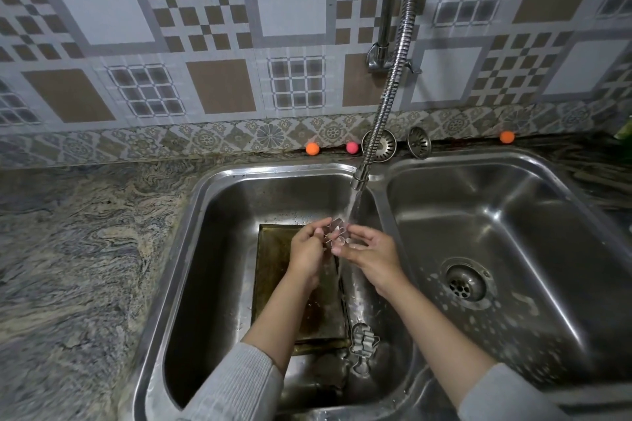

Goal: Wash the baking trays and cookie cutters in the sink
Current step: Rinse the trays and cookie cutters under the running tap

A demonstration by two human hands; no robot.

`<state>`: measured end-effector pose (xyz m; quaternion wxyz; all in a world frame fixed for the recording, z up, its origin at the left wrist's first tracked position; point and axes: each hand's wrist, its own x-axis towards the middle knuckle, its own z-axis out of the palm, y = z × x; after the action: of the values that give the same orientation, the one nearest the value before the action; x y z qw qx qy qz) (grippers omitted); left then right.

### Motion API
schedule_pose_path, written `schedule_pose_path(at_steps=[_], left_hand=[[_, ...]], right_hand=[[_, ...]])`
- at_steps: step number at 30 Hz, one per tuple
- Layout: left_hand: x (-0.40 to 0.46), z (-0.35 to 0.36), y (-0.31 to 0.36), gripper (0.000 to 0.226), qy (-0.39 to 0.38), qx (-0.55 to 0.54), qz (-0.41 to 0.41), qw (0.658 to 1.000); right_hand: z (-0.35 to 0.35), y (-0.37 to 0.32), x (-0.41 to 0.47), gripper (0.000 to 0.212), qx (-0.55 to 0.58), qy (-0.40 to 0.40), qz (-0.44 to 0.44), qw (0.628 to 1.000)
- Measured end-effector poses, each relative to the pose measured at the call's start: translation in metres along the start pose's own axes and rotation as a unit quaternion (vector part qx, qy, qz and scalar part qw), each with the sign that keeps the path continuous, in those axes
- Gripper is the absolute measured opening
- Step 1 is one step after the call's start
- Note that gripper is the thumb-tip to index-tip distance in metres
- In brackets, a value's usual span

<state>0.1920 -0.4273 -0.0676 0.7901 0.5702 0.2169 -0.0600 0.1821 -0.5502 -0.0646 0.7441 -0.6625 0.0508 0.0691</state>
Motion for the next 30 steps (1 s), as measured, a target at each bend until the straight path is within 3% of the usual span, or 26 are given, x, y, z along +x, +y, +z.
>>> schedule_pose_path(at_steps=[2, 8, 12, 21, 27, 30], left_hand=[[0.0, 0.001, -0.001, 0.03, -0.016, 0.002, -0.03, 0.999], [0.0, 0.002, -0.011, 0.037, -0.095, 0.016, -0.062, 0.993], [-0.004, 0.007, -0.007, 0.027, -0.136, 0.008, -0.052, 0.989], [-0.011, 0.019, -0.011, 0.037, -0.2, -0.06, -0.074, 0.975], [-0.01, 0.008, -0.011, 0.016, -0.187, -0.063, -0.038, 0.98], [-0.009, 0.003, -0.007, 0.028, -0.177, -0.066, -0.03, 0.982]], right_hand=[[0.002, -0.002, 0.003, 0.048, -0.017, 0.02, -0.012, 1.0], [0.013, -0.013, 0.016, 0.034, 0.068, 0.025, 0.023, 0.997], [0.011, -0.013, 0.019, 0.008, 0.077, 0.049, 0.028, 0.995], [-0.003, -0.007, 0.01, 0.017, 0.117, 0.077, 0.08, 0.987], [0.002, -0.005, 0.006, 0.02, 0.143, 0.044, 0.084, 0.985], [0.004, -0.004, 0.004, 0.024, 0.181, 0.028, 0.09, 0.979]])
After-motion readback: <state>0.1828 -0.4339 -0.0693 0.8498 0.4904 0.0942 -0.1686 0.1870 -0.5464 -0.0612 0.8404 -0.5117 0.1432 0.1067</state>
